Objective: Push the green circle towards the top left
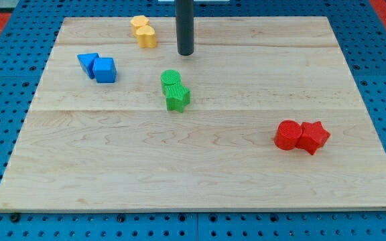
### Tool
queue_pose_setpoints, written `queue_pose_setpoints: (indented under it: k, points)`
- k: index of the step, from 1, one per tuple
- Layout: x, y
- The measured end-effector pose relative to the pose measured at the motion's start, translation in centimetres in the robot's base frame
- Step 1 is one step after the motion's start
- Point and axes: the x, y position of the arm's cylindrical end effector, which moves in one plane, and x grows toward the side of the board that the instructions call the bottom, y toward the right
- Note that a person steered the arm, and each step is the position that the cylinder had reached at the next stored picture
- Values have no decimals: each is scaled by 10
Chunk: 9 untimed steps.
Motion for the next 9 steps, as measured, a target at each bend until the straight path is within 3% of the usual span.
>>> queue_pose_setpoints:
  k: [4,5,6,7,8,9]
  points:
    - [-16,22]
    - [7,65]
    - [72,63]
    - [123,33]
    - [126,-2]
    - [92,-27]
